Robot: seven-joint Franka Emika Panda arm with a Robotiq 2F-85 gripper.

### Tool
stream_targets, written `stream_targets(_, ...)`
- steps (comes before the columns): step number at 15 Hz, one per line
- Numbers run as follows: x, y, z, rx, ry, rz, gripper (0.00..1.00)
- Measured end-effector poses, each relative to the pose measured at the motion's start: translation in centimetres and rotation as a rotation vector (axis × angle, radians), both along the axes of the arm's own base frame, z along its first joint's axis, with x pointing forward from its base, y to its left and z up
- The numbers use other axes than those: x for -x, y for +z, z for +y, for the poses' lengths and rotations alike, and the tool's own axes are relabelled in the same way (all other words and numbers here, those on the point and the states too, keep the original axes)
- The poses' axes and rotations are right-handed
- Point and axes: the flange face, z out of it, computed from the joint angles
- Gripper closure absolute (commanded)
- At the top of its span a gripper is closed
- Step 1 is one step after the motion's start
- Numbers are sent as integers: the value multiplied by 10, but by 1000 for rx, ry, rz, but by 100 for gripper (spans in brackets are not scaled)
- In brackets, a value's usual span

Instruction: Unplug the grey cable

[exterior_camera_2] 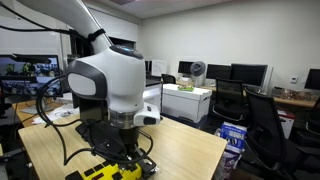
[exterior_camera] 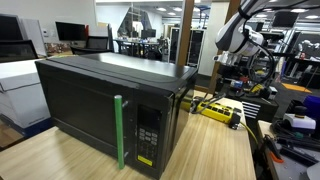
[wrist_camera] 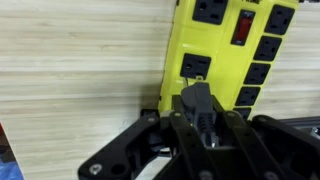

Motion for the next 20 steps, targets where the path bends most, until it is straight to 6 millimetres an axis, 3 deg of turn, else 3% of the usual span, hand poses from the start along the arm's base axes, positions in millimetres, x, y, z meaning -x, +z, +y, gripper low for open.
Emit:
stream_targets(6,-12,27,-9,158,24,-82,92)
stream_targets(11,-7,56,5,175,12,-162,92)
stream_targets(20,23,28,53,99,18,-82,92)
